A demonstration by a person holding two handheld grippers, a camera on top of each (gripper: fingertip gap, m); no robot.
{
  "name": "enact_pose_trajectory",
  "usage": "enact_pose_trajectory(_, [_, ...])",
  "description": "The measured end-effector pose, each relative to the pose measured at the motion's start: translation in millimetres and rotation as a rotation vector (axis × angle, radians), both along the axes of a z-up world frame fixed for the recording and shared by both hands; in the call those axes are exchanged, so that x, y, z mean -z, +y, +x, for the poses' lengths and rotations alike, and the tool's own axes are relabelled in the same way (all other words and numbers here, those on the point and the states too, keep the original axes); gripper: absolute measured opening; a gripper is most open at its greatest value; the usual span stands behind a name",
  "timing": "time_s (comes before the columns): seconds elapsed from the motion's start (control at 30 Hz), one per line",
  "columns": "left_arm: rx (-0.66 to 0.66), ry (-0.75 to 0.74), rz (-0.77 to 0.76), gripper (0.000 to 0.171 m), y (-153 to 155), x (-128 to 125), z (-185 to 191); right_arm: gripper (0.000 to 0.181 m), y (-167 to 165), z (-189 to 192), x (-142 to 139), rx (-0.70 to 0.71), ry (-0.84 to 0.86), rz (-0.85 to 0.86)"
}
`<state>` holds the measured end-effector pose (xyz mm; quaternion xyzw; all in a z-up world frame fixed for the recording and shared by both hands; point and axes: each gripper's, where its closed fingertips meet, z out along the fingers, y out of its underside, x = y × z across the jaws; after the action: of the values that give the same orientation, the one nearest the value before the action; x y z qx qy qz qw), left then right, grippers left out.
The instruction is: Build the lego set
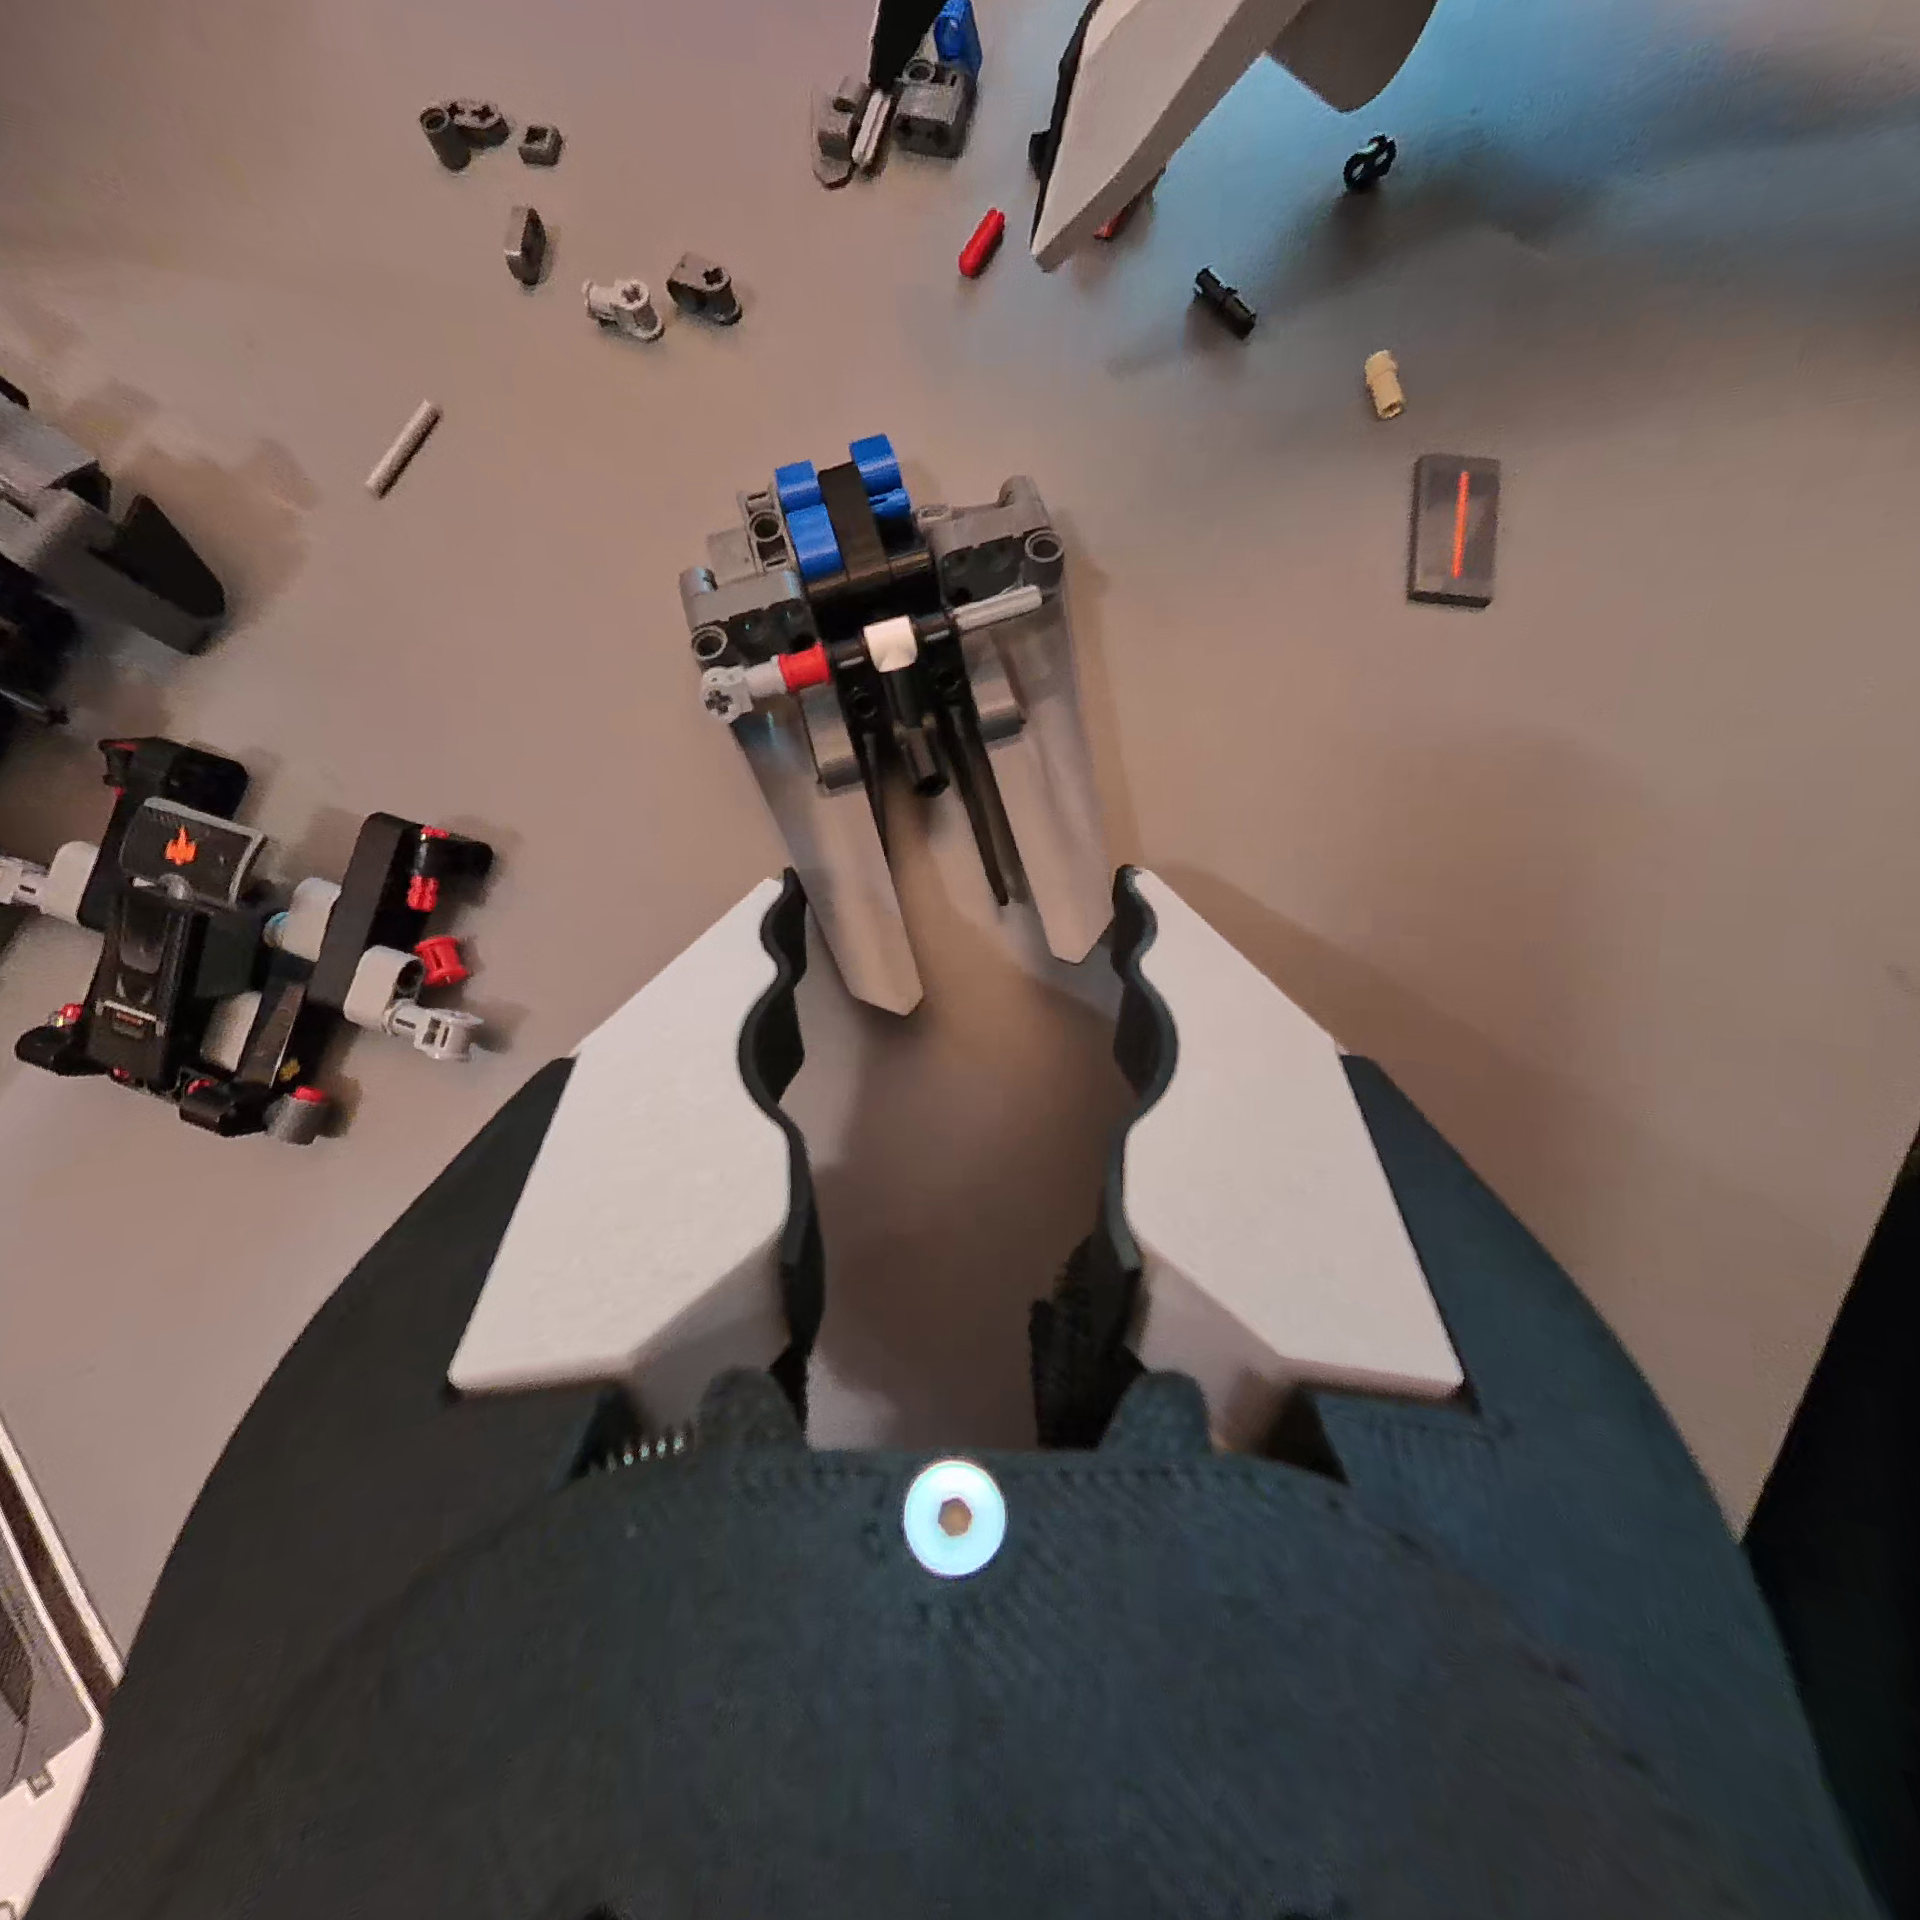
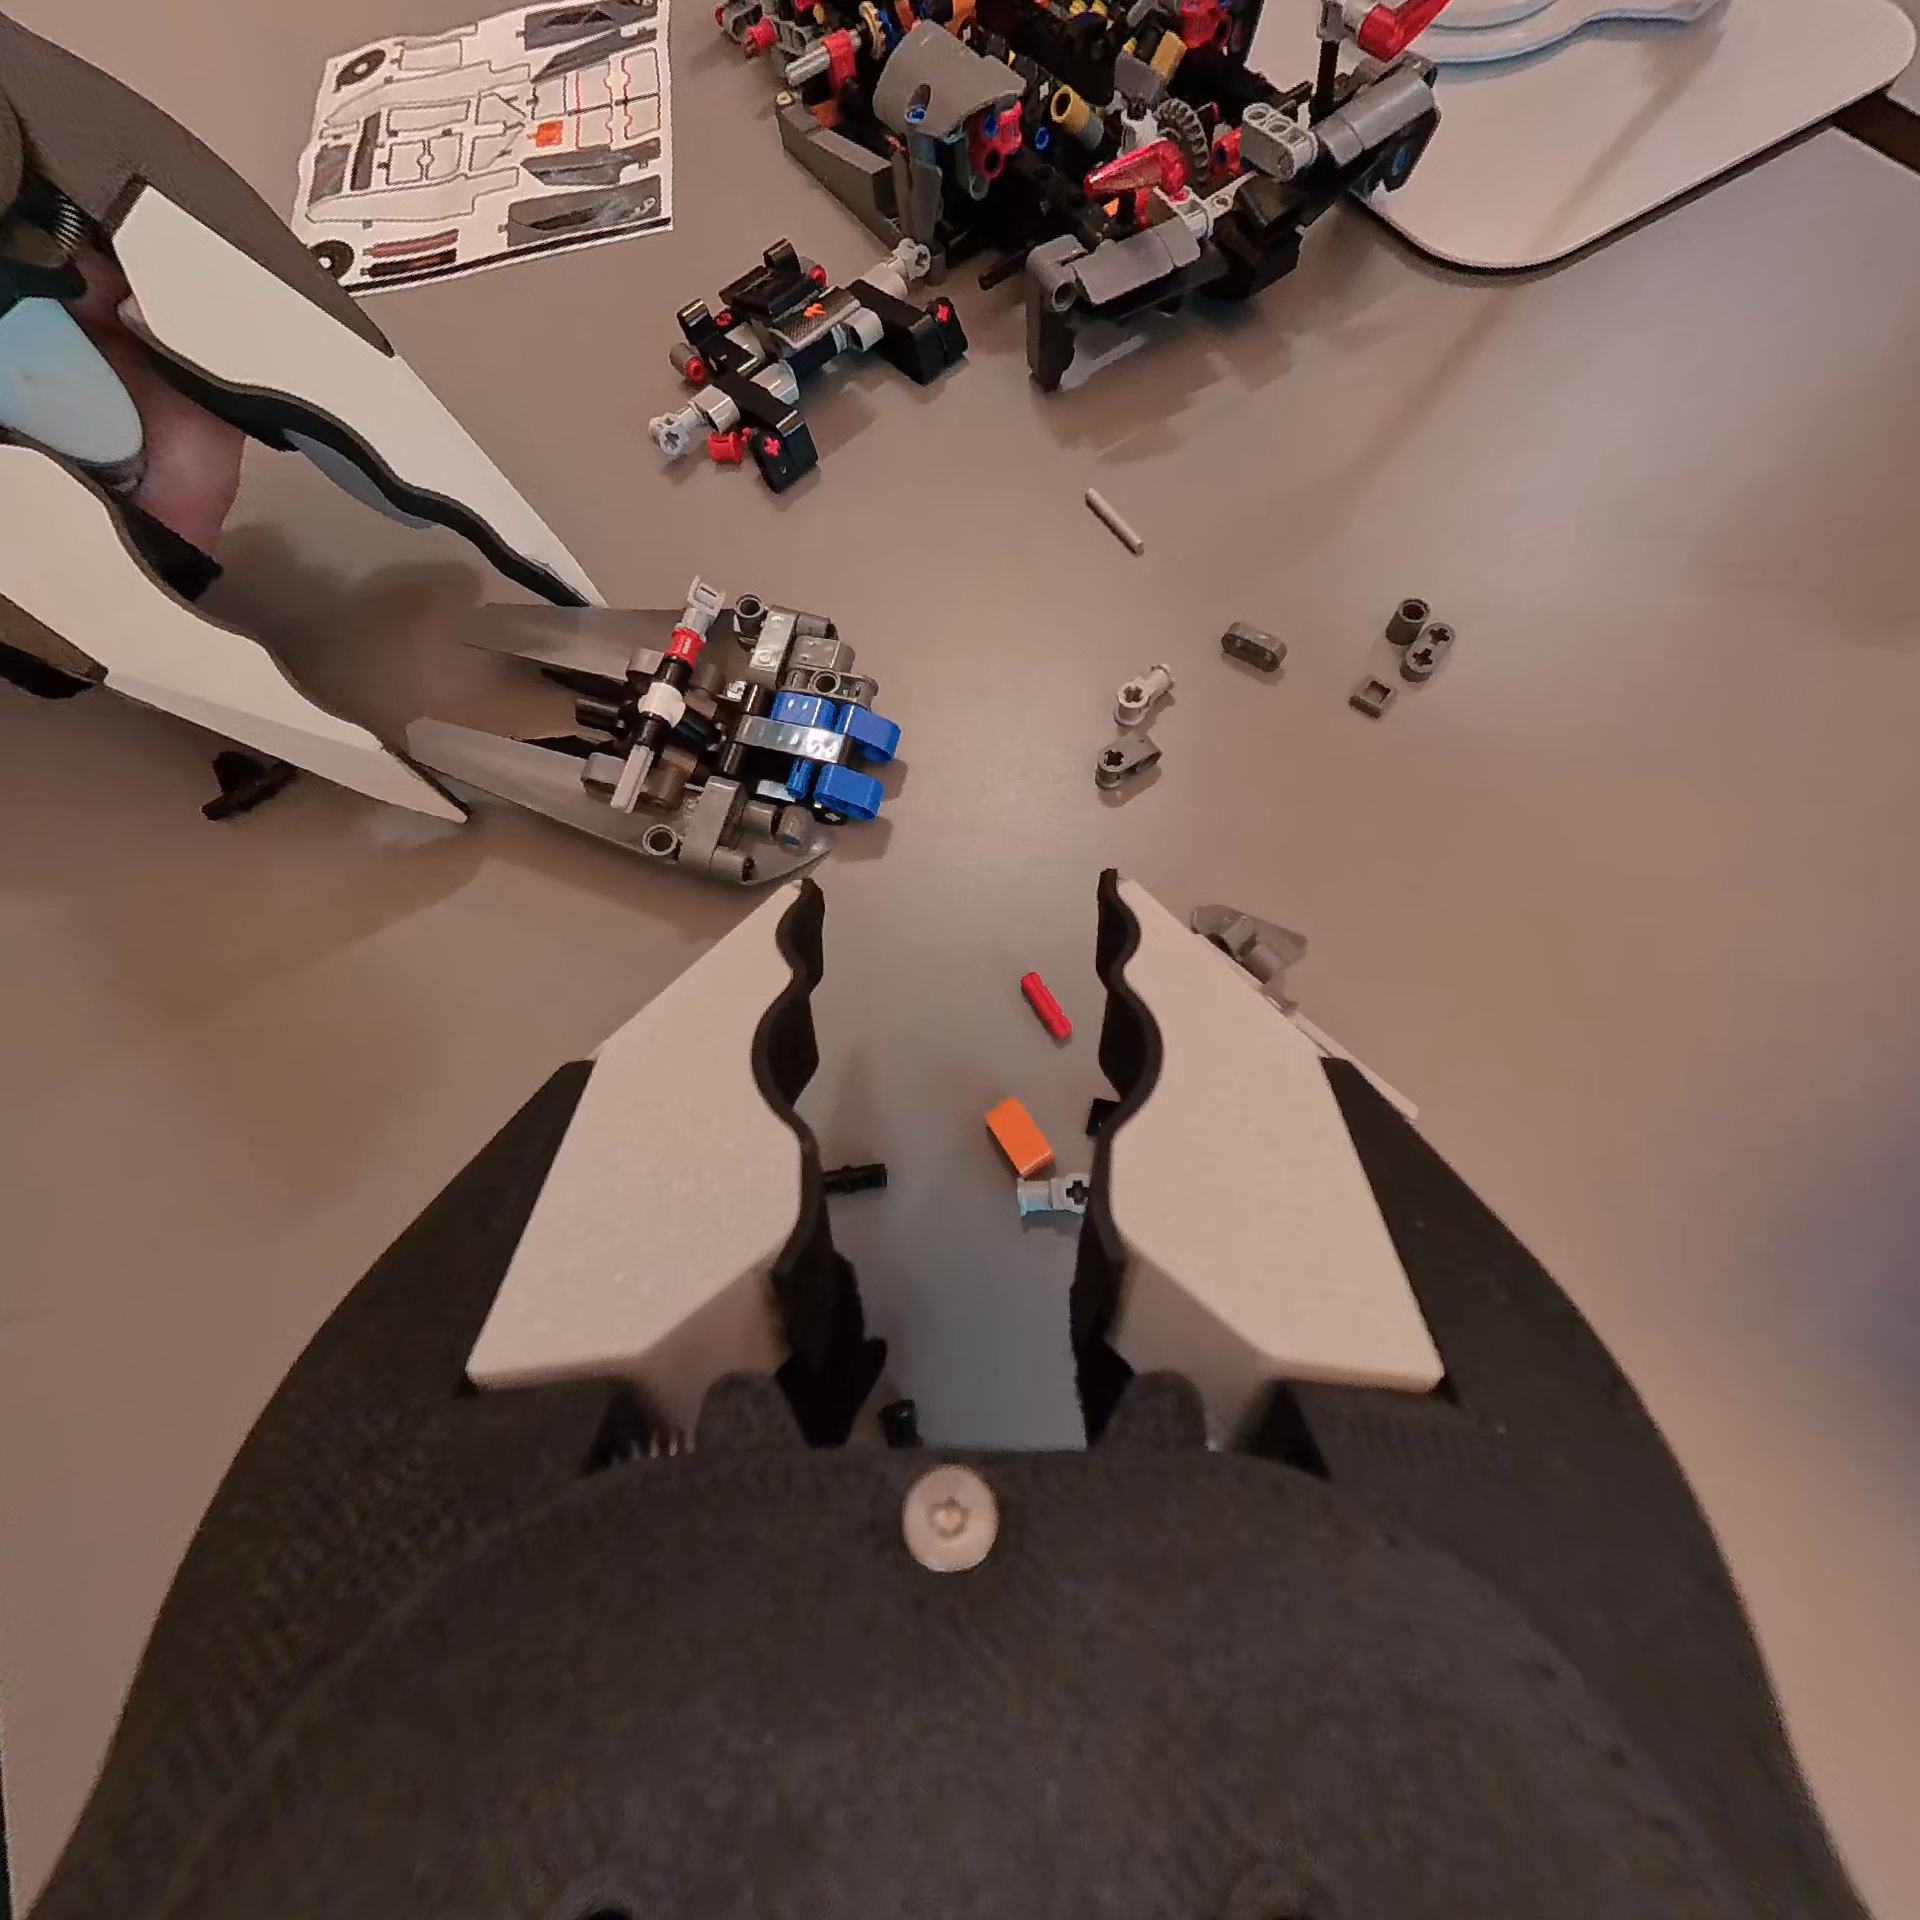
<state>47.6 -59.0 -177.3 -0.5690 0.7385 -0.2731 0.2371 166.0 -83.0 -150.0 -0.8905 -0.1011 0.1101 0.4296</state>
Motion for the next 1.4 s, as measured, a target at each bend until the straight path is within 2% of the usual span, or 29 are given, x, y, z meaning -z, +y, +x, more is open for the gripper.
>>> enact_pose_trajectory(0.83, [-0.048,-0.042,0.040,0.055,9.1,-4.8,3.0,0.051,-0.6,2.3,-2.2,0.014,0.006,0.006])
enact_pose_trajectory(1.4, [-0.061,-0.024,0.041,0.059,10.1,0.9,1.0,0.052,-1.0,2.2,-3.7,0.015,0.009,0.010])
